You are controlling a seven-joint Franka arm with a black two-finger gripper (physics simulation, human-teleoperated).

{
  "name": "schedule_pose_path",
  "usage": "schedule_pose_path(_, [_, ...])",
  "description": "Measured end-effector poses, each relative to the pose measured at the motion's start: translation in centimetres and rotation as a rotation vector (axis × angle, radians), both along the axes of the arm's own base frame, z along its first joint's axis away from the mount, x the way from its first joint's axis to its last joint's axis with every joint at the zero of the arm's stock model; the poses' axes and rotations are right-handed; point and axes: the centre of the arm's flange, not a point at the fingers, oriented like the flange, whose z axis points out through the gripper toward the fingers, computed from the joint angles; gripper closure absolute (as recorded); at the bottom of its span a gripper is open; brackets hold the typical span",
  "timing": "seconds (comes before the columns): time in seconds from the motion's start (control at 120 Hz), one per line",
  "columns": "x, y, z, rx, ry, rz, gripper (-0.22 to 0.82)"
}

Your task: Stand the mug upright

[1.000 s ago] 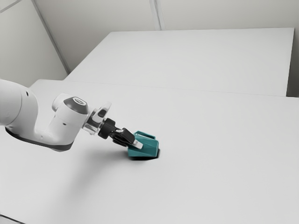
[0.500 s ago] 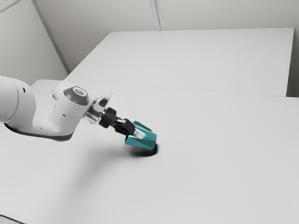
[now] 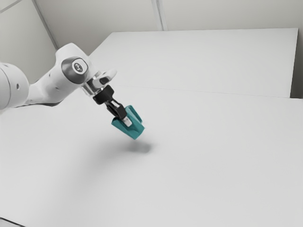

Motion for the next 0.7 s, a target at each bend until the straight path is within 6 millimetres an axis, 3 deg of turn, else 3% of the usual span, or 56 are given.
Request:
schedule_pose_path(0.208, [0.2, 1.4, 1.9, 0.186, 0.078, -0.037, 0.78])
schedule_pose_path(0.45, [-0.2, 2.7, 1.4, 0.395, 0.161, -0.037, 0.78])
schedule_pose_path(0.7, [0.0, 3.2, -0.2, 0.494, 0.208, 0.012, 0.78])
